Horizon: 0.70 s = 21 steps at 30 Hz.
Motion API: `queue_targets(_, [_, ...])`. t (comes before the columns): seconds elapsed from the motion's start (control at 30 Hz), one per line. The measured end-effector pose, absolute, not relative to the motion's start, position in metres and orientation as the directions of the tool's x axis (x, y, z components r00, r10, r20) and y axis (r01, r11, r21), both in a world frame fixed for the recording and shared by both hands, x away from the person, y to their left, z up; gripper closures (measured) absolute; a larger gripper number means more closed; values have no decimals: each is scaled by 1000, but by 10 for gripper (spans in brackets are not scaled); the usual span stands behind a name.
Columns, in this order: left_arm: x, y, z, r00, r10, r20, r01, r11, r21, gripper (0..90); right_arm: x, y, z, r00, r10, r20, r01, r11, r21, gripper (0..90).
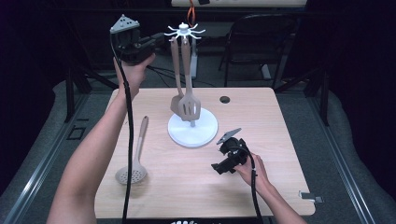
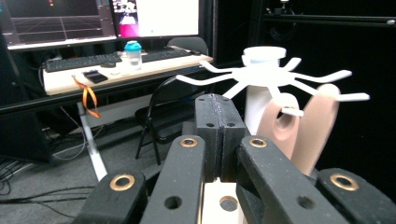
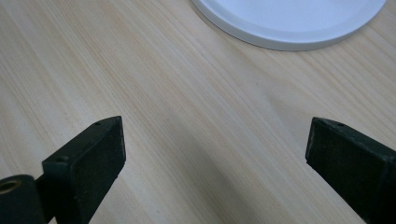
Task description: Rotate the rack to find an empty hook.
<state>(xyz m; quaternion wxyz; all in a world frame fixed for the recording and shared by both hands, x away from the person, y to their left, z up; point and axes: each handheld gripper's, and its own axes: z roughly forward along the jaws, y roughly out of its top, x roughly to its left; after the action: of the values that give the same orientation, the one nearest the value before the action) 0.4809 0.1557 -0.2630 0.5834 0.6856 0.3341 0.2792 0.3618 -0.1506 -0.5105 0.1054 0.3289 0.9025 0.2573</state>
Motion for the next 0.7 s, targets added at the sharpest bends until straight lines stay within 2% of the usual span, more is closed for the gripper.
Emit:
queue_targets(0.1, [484,155,-263,614,789,-11,134,-91,987,900,362,-150,-514,-754,657,-6,545,631,553,47])
queue_targets(0.4, [491,149,-264,608,794,-9,146,-100,984,900,362,-149,-514,-768,641,-20,535,658,530,46])
queue_targets(0.7, [477,152,-268,626,780,2,130,-107,986,900,361,-149,-513,-768,641,-18,539,661,522,47])
